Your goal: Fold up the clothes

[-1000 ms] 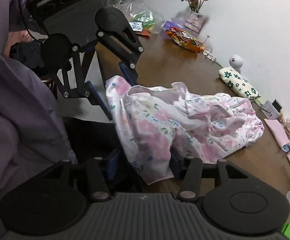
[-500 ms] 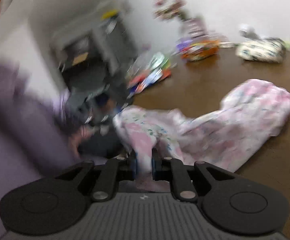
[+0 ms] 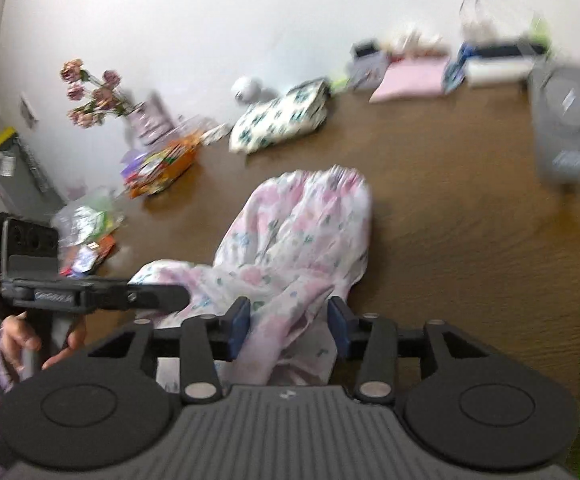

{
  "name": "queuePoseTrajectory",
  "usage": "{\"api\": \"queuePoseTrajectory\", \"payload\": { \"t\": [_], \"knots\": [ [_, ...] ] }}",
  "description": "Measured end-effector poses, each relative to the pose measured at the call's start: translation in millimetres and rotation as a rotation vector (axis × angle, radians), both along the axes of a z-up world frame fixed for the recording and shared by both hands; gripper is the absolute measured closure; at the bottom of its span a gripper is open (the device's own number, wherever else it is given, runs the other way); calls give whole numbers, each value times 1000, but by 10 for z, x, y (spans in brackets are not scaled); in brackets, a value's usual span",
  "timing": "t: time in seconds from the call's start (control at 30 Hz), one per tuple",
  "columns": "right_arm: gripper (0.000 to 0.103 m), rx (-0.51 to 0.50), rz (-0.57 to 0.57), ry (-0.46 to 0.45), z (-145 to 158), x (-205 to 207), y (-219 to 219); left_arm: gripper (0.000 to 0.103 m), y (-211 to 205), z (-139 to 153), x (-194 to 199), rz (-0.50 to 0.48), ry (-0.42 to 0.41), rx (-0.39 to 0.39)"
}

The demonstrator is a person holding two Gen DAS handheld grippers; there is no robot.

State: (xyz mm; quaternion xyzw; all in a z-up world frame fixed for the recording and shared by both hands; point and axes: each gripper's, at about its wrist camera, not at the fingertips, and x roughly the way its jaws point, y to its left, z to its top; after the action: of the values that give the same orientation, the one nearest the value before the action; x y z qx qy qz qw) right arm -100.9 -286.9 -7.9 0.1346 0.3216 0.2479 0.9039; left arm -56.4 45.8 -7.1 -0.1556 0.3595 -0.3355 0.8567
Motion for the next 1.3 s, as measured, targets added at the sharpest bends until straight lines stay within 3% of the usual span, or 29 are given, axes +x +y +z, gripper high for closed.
{"api": "queuePoseTrajectory", "payload": {
  "t": [0.13, 0.2, 0.3, 0.43, 0.5, 0.63, 0.7, 0.77, 0.8, 0.83, 0.87, 0.9, 0.97, 1.0, 1.13, 1.3],
  "knots": [
    [58, -85, -61, -183, 287, -285, 105, 47, -11, -13, -2, 66, -3, -24],
    [64, -106, -8, -215, 321, -313, 265, 47, -24, -65, 75, 107, 26, -45],
    [69, -182, 21, -155, 159, -144, 510, 47, 20, -106, 130, 236, 49, -4],
    [71, -280, -42, -92, -112, 15, 665, 48, 160, 2, 45, 402, -2, 75],
    [71, -267, -65, -82, -127, -5, 653, 49, 198, 139, -119, 442, -66, 94],
    [64, -230, -113, -104, -69, -144, 572, 48, -48, 334, -402, 276, -147, 73],
    [51, -164, -159, -115, 8, -204, 441, 48, -210, 282, -400, 225, -150, 108],
    [41, -89, -199, -114, 41, -242, 292, 57, -310, 178, -325, 209, -105, 132],
    [41, -57, -203, -98, 32, -237, 232, 67, -310, 112, -266, 215, -68, 124],
    [42, -34, -195, -71, -3, -201, 199, 70, -300, 57, -214, 223, -32, 111],
    [51, -14, -188, -43, -45, -157, 179, 70, -273, 18, -177, 231, -5, 88],
    [70, 7, -180, -16, -87, -112, 158, 70, -244, -7, -151, 232, 8, 66],
    [93, 57, -166, 17, -148, -63, 142, 71, -218, -9, -138, 232, 14, 57],
    [97, 57, -167, 5, -132, -83, 153, 72, -215, -2, -143, 232, 14, 56],
    [99, -21, -163, -104, 80, -265, 235, 72, -283, 0, -120, 229, 12, 73],
    [93, -110, -222, -27, -168, -114, 271, 67, -387, -104, -14, 237, 26, 116]
  ]
}}
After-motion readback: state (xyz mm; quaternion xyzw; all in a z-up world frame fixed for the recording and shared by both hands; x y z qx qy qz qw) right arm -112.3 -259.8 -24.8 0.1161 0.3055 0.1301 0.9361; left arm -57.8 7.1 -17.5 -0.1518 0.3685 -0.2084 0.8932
